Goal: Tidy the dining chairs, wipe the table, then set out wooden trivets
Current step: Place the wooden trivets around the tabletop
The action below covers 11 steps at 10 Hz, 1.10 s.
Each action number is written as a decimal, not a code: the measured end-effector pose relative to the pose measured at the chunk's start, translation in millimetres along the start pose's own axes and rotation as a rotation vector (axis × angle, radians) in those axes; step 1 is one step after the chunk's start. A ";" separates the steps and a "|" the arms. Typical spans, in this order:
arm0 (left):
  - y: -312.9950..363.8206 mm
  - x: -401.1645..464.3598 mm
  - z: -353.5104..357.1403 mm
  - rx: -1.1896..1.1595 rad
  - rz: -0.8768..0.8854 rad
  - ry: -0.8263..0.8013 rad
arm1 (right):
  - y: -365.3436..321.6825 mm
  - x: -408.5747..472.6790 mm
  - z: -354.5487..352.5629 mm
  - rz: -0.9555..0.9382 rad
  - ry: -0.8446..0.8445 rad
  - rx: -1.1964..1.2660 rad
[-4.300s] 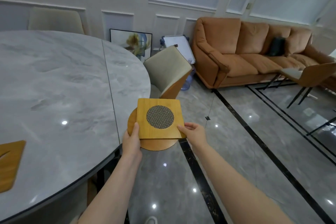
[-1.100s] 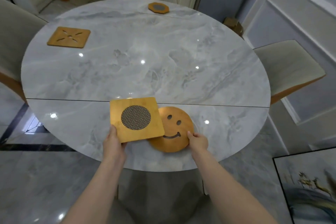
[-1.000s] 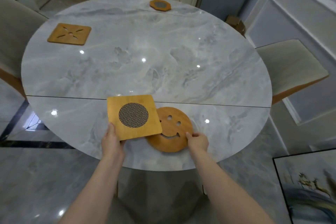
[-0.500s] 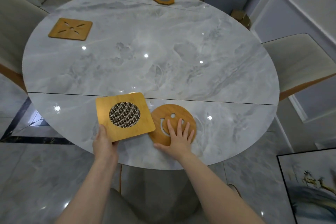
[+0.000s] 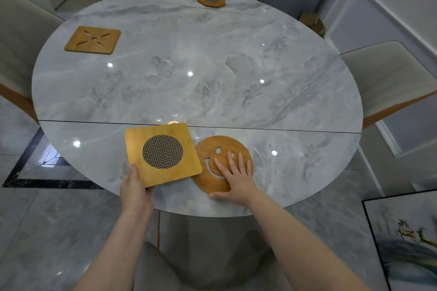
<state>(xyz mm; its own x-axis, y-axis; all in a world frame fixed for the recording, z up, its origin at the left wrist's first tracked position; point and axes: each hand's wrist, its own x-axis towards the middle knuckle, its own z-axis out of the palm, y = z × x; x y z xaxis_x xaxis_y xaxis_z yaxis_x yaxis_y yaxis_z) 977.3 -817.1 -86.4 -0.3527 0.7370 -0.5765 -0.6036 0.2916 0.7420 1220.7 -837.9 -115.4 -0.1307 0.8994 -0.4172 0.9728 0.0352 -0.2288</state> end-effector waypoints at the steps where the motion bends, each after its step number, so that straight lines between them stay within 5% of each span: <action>1: -2.7 -2.8 -1.1 0.016 0.003 -0.005 | 6.7 3.6 -5.1 -0.043 -0.028 -0.025; 11: -4.4 -10.3 -9.2 0.035 0.013 -0.030 | 19.2 8.9 -8.5 -0.115 -0.037 -0.040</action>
<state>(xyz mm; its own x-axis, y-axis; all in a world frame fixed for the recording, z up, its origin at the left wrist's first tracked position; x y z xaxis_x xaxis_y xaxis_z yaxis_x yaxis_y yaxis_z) 977.1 -831.6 -86.9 -0.3379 0.7588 -0.5569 -0.5734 0.3032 0.7611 1239.9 -825.5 -116.0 -0.2484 0.8717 -0.4224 0.9577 0.1558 -0.2418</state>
